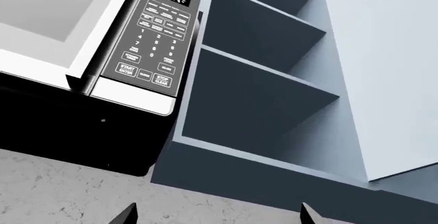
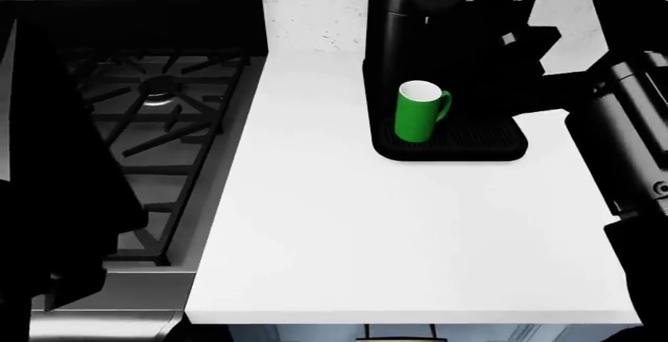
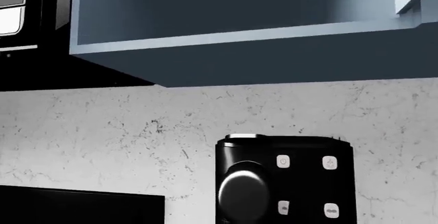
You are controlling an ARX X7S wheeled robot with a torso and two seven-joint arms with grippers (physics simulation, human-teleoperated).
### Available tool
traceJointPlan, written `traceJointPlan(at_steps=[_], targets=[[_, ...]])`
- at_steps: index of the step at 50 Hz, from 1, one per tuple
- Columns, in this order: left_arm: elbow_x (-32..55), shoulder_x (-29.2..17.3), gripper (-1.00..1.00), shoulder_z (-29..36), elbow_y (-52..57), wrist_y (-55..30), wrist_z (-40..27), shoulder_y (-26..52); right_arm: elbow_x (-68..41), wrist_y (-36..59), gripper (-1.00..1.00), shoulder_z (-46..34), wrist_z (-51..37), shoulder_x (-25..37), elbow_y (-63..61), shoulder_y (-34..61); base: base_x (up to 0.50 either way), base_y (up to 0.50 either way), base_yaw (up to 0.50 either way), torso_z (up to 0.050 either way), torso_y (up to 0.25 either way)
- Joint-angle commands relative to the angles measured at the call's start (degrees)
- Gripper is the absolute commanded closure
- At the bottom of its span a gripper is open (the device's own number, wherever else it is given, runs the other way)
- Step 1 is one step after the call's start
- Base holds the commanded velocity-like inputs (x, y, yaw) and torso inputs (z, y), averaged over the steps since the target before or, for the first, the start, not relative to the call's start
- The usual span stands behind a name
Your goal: Pick the mug from the cabinet, place it under the coffee machine dispenser, and press the start button.
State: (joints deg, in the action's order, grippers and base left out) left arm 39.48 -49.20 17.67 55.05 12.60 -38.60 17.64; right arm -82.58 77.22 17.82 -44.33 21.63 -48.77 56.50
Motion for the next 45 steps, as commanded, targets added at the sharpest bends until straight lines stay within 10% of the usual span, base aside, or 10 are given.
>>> traceJointPlan(at_steps=[1, 2, 3, 20, 45], targets=[[-0.02, -0.53, -1.0, 0.9, 0.76, -0.81, -0.27, -0.41, 12.22, -3.02, -1.0, -4.21, 8.01, 1.62, 1.22, -3.2, 0.0, 0.0, 0.0, 0.0, 0.0], [-0.1, -0.57, -1.0, 0.83, 0.69, -0.77, -0.31, -0.46, 14.92, -3.89, -1.0, -5.51, 9.5, 2.4, 1.59, -3.49, 0.0, 0.0, 0.0, 0.0, 0.0], [-0.13, -0.59, -1.0, 0.79, 0.63, -0.74, -0.34, -0.48, 17.78, -5.25, 1.0, -6.72, 10.91, 3.12, 1.71, -3.89, 0.0, 0.0, 0.0, 0.0, 0.0], [-0.67, 0.03, -1.0, 1.55, -0.97, -1.03, -0.07, 0.47, 34.96, -13.92, 1.0, -18.32, 22.58, 13.15, 9.77, -5.79, 0.0, 0.0, 0.0, 0.0, 0.0], [-1.65, -0.49, -1.0, 1.32, -0.98, 0.14, -0.25, -0.91, 42.64, -20.33, 1.0, -26.2, 26.68, 12.17, 19.86, -0.93, 0.0, 0.0, 0.0, 0.0, 0.0]])
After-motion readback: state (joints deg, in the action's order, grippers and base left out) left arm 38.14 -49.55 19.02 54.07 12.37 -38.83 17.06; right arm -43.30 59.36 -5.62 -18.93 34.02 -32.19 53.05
